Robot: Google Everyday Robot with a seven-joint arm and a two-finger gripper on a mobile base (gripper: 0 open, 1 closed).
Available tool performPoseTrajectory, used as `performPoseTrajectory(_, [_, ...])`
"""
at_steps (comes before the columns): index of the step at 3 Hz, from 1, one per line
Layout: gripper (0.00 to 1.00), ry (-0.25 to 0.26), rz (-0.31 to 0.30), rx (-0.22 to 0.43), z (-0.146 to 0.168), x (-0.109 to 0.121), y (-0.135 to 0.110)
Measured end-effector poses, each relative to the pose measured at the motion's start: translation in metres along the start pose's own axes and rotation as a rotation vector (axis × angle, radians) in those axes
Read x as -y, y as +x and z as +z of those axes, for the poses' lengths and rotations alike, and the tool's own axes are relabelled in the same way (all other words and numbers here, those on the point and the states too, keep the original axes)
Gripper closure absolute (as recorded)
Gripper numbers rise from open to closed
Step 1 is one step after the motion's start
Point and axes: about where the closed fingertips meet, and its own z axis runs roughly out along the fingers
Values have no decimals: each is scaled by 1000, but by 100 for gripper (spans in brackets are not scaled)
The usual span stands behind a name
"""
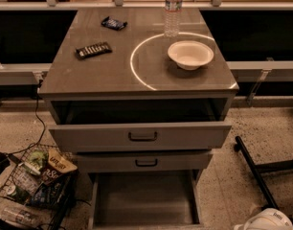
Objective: Close bottom drawer
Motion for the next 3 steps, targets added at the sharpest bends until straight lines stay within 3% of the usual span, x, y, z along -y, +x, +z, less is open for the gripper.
performPoseTrajectory(1, [100, -39, 19, -41, 37, -10, 4])
performPoseTrajectory(3, [100, -49, 42, -9, 50, -12, -2])
